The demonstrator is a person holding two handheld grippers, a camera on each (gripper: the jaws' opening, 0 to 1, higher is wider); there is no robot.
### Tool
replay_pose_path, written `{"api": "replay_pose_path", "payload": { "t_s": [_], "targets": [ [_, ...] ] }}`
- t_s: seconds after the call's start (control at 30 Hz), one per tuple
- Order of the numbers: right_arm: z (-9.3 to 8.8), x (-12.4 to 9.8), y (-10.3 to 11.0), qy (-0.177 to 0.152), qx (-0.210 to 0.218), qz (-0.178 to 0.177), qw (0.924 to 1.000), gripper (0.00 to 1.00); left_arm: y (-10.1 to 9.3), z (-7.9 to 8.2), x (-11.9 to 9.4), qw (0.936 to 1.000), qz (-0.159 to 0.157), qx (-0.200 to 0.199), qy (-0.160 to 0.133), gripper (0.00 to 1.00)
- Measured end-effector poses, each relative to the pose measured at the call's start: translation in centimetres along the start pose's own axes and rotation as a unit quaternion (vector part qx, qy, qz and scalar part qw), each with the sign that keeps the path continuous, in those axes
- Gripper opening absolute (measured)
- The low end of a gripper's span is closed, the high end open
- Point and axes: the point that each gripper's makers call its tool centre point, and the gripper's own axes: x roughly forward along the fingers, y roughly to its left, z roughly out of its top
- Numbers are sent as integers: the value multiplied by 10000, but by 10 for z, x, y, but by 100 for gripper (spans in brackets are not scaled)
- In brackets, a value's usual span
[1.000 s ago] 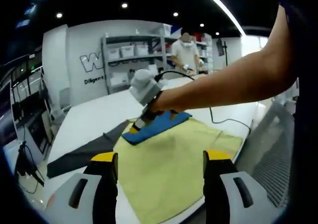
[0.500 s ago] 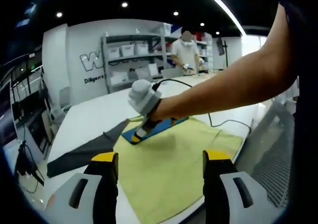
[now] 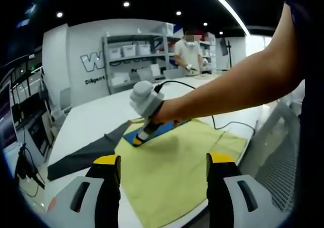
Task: Fold the garment on the visible template until the final outline fits inside the template.
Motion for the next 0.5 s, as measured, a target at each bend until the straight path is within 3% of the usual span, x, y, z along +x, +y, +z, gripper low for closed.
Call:
{"api": "replay_pose_path", "payload": {
  "t_s": [0.5],
  "targets": [
    [4,-25,-9,-242,96,-157,9995,0,-1,-1,1,10000,-28,35,34,63]
  ]
}}
